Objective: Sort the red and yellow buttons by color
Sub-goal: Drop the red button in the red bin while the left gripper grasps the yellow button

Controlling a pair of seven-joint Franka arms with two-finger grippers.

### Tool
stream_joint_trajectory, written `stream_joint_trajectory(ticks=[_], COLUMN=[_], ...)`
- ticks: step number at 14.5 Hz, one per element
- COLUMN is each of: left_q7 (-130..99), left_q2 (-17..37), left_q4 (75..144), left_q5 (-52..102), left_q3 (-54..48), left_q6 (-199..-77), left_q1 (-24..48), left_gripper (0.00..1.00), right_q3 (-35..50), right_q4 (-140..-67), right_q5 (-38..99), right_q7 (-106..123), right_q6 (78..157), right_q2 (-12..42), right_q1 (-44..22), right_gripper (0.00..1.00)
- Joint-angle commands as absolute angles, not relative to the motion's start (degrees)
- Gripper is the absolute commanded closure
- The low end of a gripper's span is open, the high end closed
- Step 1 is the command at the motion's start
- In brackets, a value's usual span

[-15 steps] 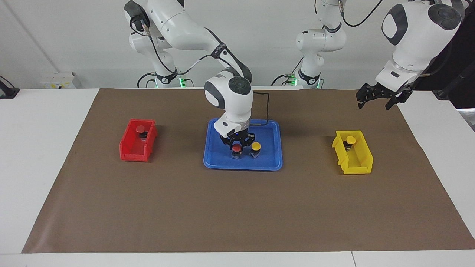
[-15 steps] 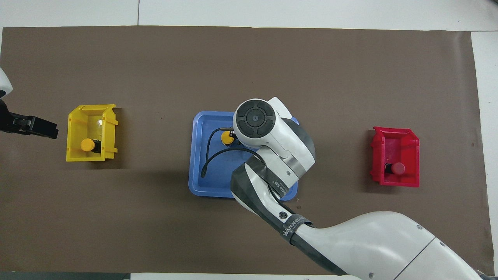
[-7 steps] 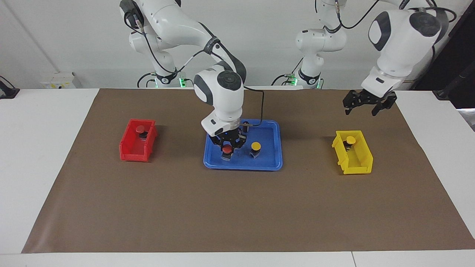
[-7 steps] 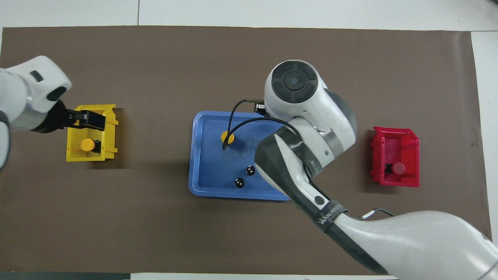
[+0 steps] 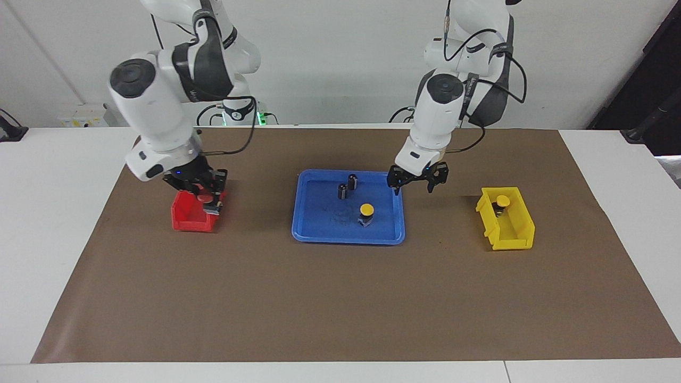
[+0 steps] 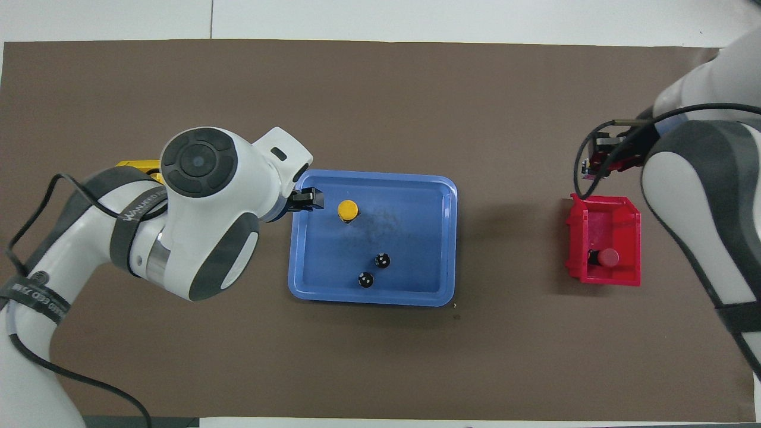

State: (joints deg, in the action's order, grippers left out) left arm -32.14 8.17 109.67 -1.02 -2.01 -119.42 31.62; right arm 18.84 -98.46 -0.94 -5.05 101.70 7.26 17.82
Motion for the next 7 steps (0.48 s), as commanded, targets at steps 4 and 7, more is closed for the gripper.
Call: stream_joint_trajectory(ticks=[4,7], left_q7=[-39.10,-40.78], left_q2=[13.17,18.35], left_q4=[108.37,104.95], left_q5=[-0.35,-0.35], left_q3=[-0.97,-0.88], left_q6=[-125.06,-126.12], left_q1=[39.02,40.08], left_gripper=[0.00,0.00], right_q3=[19.51,19.42], right_q4=[-122.14,-124.97], right_q5=[4.73,5.45], right_q7=[6.40,11.41], right_q6=[118.64,119.44], right_q2=[-2.54,-3.95], right_q1=[22.76,25.66], right_gripper=[0.86,0.86])
